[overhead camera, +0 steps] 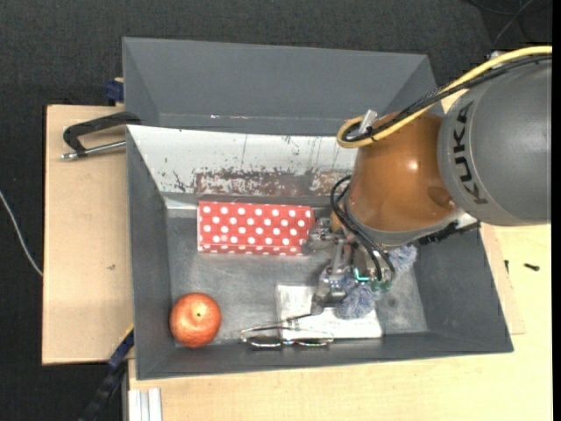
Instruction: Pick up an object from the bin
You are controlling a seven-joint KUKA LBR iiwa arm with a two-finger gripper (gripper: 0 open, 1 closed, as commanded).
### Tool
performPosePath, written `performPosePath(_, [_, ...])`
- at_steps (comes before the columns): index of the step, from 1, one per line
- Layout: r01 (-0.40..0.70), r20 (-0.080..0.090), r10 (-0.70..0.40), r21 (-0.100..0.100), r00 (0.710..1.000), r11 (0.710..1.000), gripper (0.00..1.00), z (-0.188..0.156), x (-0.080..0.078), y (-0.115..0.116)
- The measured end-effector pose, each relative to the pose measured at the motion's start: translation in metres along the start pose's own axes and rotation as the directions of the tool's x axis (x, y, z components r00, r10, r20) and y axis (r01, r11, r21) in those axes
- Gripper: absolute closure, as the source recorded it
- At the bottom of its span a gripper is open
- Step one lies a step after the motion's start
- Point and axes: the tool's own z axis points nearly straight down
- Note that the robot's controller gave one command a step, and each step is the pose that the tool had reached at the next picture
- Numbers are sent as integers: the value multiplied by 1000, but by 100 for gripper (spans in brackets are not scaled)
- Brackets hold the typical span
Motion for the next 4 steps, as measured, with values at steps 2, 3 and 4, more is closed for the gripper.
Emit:
performPosePath(2, [63, 12, -63, 0, 998, 998, 0, 60, -26, -56])
performPosePath(3, [136, 10, -136, 0, 991, 991, 0, 59, -34, -76])
performPosePath(4, [83, 10, -83, 2, 996, 997, 0, 52, -31, -127])
